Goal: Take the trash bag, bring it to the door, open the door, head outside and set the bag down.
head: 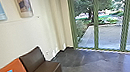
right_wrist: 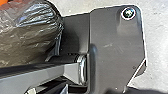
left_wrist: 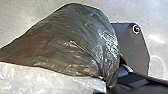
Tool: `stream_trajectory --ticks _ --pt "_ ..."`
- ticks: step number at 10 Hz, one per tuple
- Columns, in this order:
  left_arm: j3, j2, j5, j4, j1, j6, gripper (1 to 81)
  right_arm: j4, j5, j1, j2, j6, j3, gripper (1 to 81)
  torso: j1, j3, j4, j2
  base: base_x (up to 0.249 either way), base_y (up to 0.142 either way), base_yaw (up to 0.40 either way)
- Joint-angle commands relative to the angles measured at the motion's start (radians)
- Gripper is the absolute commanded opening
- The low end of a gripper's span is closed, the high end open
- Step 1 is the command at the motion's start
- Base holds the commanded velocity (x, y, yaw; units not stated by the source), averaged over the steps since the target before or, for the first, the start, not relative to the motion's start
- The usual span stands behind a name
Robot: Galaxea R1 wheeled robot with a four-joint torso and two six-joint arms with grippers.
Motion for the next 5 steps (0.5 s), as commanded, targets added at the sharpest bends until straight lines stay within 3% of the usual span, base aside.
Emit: stream_trajectory --ticks 1,5 --pt "0.0 0.003 0.06 0.007 -0.073 0.003 1.0 -0.003 -0.06 0.054 0.005 0.0 0.002 81.1 0.0 0.0 0.0 0.0 0.0 0.0 -0.239" --pt "0.0 -0.001 0.06 0.007 -0.072 0.003 1.0 -0.003 -0.06 0.06 0.008 0.0 0.002 81.1 0.0 0.0 0.0 0.0 0.0 0.0 -0.239"
